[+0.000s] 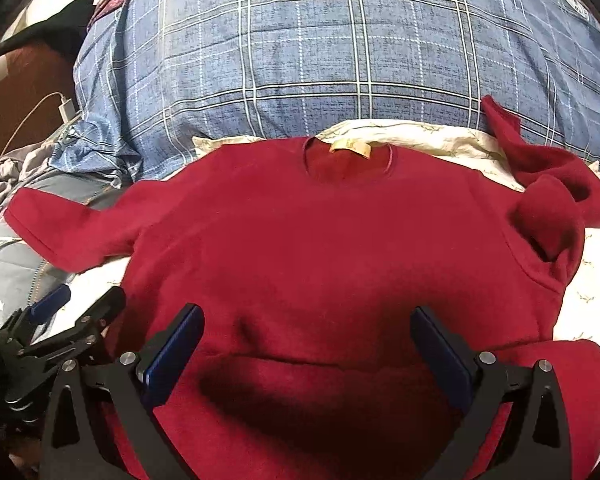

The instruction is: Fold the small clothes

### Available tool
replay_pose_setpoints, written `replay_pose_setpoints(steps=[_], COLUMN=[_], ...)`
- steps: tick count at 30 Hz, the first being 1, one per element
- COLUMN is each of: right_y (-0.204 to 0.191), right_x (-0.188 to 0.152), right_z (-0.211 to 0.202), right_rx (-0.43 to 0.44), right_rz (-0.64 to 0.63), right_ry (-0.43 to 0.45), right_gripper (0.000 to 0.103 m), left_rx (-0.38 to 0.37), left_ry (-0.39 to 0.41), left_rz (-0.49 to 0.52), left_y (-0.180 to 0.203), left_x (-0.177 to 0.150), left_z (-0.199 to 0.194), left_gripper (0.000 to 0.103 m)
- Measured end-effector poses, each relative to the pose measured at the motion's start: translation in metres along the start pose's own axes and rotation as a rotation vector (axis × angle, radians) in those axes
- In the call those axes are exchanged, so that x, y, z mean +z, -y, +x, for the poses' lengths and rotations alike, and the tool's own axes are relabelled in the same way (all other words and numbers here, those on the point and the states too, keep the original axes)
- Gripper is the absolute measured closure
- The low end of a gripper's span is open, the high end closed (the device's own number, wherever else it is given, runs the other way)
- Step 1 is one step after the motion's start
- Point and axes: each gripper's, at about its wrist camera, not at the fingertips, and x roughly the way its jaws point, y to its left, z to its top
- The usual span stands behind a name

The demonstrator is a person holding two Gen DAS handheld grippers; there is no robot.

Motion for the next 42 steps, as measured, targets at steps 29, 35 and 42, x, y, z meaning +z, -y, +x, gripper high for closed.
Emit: replay_pose_setpoints(steps=[29,35,42], right_y=[-0.006,-0.009,-0.008], right_x=[-0.003,-0.004,-0.005], right_z=[0.008,0.012,0.015], right_rx=[-0.037,-0.038,-0.036], right_rz=[-0.027,-0.041,-0.036], right_ry=[-0.022,-0.037,-0.046], right_gripper=[0.0,0.0,0.0], left_rx=[0.007,0.011,0.016], left_ry=[-0.003,-0.007,-0.011], left_rz=[-0.005,-0.002,-0.007], left_y=[-0.002,-0.002,-0.002], left_x=[0.0,0.0,0.001], left_z=[0.003,0.004,0.005], left_gripper=[0.014,0.014,0.014])
